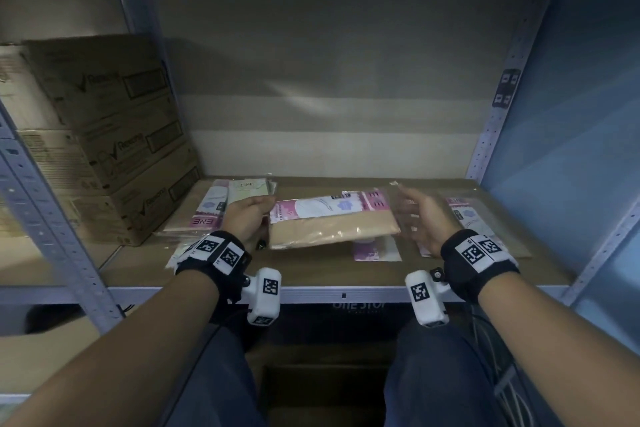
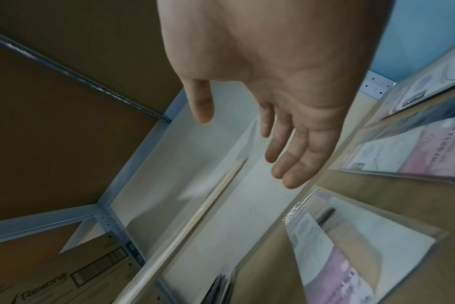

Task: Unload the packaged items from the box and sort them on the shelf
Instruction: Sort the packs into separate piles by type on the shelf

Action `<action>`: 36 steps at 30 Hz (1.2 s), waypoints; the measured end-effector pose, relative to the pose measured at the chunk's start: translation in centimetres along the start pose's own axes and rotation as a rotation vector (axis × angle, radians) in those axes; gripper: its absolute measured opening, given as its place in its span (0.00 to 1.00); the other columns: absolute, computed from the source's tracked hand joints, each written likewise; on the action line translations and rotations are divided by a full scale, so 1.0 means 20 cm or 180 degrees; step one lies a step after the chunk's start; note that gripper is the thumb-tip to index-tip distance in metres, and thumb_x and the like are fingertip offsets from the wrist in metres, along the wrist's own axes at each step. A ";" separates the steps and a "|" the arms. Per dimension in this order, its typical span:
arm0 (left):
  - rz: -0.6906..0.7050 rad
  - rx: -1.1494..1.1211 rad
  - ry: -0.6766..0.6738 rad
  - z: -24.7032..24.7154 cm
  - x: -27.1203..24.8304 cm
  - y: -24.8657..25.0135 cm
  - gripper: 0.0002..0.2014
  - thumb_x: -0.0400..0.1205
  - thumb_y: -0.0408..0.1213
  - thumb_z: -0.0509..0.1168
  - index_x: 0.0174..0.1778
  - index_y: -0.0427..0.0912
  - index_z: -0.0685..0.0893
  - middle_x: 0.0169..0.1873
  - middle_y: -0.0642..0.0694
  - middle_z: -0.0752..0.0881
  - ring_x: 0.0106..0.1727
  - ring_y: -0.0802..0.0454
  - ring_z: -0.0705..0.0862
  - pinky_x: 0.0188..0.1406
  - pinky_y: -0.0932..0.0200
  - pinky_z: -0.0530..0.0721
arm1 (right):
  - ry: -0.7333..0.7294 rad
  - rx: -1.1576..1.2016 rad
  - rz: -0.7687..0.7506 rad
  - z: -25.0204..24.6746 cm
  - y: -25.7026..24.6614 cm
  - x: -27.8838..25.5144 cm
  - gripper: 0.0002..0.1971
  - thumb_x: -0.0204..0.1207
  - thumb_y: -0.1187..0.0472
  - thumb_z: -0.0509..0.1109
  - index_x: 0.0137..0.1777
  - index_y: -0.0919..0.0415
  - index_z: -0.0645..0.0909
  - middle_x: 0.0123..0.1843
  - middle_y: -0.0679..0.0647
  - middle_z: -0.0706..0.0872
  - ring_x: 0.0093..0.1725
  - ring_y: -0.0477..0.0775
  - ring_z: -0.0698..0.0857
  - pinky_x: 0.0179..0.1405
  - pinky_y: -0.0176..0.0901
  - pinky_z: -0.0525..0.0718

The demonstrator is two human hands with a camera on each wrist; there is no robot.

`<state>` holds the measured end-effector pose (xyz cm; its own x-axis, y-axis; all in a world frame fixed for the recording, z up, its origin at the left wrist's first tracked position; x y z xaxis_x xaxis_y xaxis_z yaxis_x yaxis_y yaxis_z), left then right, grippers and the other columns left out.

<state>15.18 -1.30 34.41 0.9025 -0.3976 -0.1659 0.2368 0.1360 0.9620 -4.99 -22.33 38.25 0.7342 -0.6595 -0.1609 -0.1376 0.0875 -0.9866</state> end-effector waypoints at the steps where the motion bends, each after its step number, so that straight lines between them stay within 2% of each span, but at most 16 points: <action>1: 0.0000 -0.0187 0.0036 0.00 0.00 0.00 0.04 0.81 0.26 0.65 0.47 0.36 0.83 0.45 0.39 0.88 0.43 0.46 0.87 0.47 0.46 0.88 | 0.0074 0.0111 -0.0043 -0.01 0.00 0.01 0.16 0.81 0.50 0.62 0.64 0.57 0.77 0.51 0.56 0.84 0.50 0.58 0.84 0.47 0.52 0.84; 2: -0.0010 -0.0359 0.0043 0.00 -0.01 0.00 0.04 0.81 0.24 0.63 0.48 0.34 0.82 0.45 0.40 0.87 0.45 0.46 0.87 0.48 0.46 0.88 | 0.0130 0.0135 -0.0043 -0.01 0.00 0.01 0.19 0.81 0.50 0.63 0.68 0.57 0.75 0.54 0.56 0.83 0.53 0.59 0.84 0.52 0.54 0.84; 4: -0.0070 -0.0666 -0.0040 0.02 -0.01 -0.01 0.05 0.82 0.22 0.61 0.50 0.33 0.81 0.48 0.38 0.86 0.49 0.44 0.87 0.53 0.44 0.87 | 0.0231 0.0022 -0.0042 0.01 -0.01 0.02 0.20 0.81 0.50 0.63 0.69 0.58 0.74 0.60 0.57 0.81 0.57 0.60 0.82 0.60 0.57 0.83; 6: -0.0153 -0.0859 -0.0135 0.04 -0.02 -0.02 0.07 0.82 0.22 0.61 0.54 0.32 0.79 0.53 0.36 0.86 0.53 0.43 0.87 0.57 0.44 0.86 | 0.0165 -0.0053 0.0031 0.04 -0.01 0.03 0.17 0.80 0.52 0.66 0.64 0.60 0.76 0.61 0.59 0.81 0.55 0.59 0.84 0.56 0.54 0.84; 9: -0.0214 -0.1038 -0.0143 0.10 -0.03 -0.06 0.16 0.80 0.22 0.63 0.65 0.31 0.75 0.58 0.35 0.85 0.59 0.42 0.86 0.54 0.48 0.88 | -0.0141 -0.0266 0.0058 0.13 0.01 0.03 0.18 0.78 0.53 0.69 0.63 0.64 0.78 0.59 0.62 0.85 0.49 0.59 0.87 0.48 0.51 0.87; 12: -0.0246 -0.1080 -0.0222 0.16 -0.07 -0.09 0.20 0.80 0.20 0.63 0.68 0.30 0.73 0.60 0.34 0.84 0.60 0.42 0.85 0.53 0.51 0.88 | -0.0243 -0.0580 0.0046 0.21 0.02 0.03 0.10 0.78 0.56 0.71 0.55 0.61 0.81 0.53 0.59 0.87 0.43 0.56 0.88 0.53 0.55 0.88; 14: -0.0271 -0.1032 -0.0299 0.20 -0.09 -0.12 0.18 0.80 0.19 0.62 0.67 0.30 0.74 0.59 0.34 0.84 0.58 0.43 0.85 0.51 0.54 0.88 | -0.0287 -0.0647 0.0056 0.24 0.05 0.04 0.10 0.77 0.58 0.72 0.55 0.62 0.81 0.53 0.59 0.87 0.43 0.56 0.88 0.51 0.53 0.88; 17: -0.0266 -0.0912 -0.0348 0.25 -0.10 -0.17 0.15 0.80 0.18 0.61 0.62 0.31 0.76 0.56 0.34 0.86 0.55 0.44 0.86 0.48 0.56 0.88 | -0.0172 -0.0444 0.0064 0.26 0.09 0.07 0.15 0.77 0.66 0.70 0.62 0.70 0.78 0.49 0.61 0.87 0.36 0.53 0.86 0.40 0.46 0.87; 19: -0.0211 -0.0801 -0.0372 0.28 -0.10 -0.18 0.13 0.80 0.18 0.61 0.59 0.32 0.77 0.56 0.33 0.86 0.54 0.44 0.87 0.49 0.55 0.88 | -0.0064 -0.0291 0.0066 0.25 0.10 0.08 0.14 0.77 0.70 0.70 0.62 0.72 0.77 0.43 0.60 0.85 0.33 0.52 0.85 0.36 0.44 0.87; 22: -0.0126 -0.0665 -0.0490 0.31 -0.12 -0.18 0.14 0.79 0.19 0.63 0.60 0.32 0.76 0.52 0.37 0.87 0.53 0.45 0.87 0.52 0.54 0.87 | -0.0020 -0.0199 0.0062 0.20 0.11 0.09 0.12 0.76 0.71 0.71 0.59 0.70 0.78 0.41 0.60 0.86 0.33 0.52 0.85 0.31 0.40 0.88; 27: -0.0009 -0.0315 -0.0702 0.45 -0.15 -0.18 0.18 0.77 0.22 0.68 0.62 0.31 0.76 0.55 0.35 0.87 0.55 0.41 0.87 0.57 0.50 0.86 | 0.0101 -0.0200 -0.0023 0.04 0.12 0.10 0.05 0.76 0.70 0.71 0.51 0.67 0.80 0.41 0.61 0.87 0.34 0.53 0.86 0.33 0.42 0.87; 29: 0.0053 -0.0101 -0.0723 0.53 -0.16 -0.19 0.19 0.76 0.22 0.70 0.62 0.31 0.77 0.54 0.34 0.87 0.56 0.40 0.88 0.55 0.51 0.87 | 0.0197 -0.0197 -0.0071 -0.05 0.12 0.11 0.05 0.76 0.71 0.70 0.51 0.68 0.81 0.40 0.61 0.86 0.34 0.53 0.85 0.35 0.43 0.88; 31: 0.0107 0.0054 -0.0752 0.61 -0.17 -0.21 0.19 0.75 0.21 0.71 0.61 0.29 0.78 0.51 0.34 0.87 0.51 0.41 0.88 0.52 0.54 0.88 | 0.0310 -0.0245 -0.0104 -0.15 0.13 0.12 0.06 0.76 0.70 0.70 0.52 0.69 0.82 0.41 0.61 0.87 0.35 0.53 0.86 0.40 0.46 0.87; 33: 0.0125 0.0143 -0.0853 0.71 -0.18 -0.23 0.16 0.74 0.20 0.71 0.57 0.29 0.79 0.43 0.38 0.87 0.43 0.46 0.87 0.45 0.59 0.89 | 0.0413 -0.0306 -0.0090 -0.25 0.15 0.13 0.07 0.76 0.69 0.71 0.54 0.67 0.82 0.43 0.60 0.88 0.38 0.54 0.87 0.42 0.48 0.89; 36: 0.0078 0.0217 -0.1027 0.87 -0.21 -0.26 0.11 0.74 0.19 0.71 0.49 0.33 0.80 0.37 0.43 0.85 0.39 0.51 0.85 0.43 0.63 0.87 | 0.0547 -0.0280 -0.0019 -0.39 0.16 0.14 0.06 0.77 0.69 0.70 0.53 0.65 0.81 0.42 0.60 0.87 0.37 0.55 0.86 0.33 0.44 0.89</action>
<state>3.94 -16.12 33.76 0.7444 -0.6635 -0.0757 0.1818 0.0923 0.9790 -8.59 -29.76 34.75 0.6119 -0.7783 -0.1407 -0.1967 0.0225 -0.9802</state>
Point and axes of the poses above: each hand's wrist, its own x-axis towards the middle knuckle, its own z-axis out of the palm, y = z × x, the point moved 2 cm from there along x, towards the middle knuckle
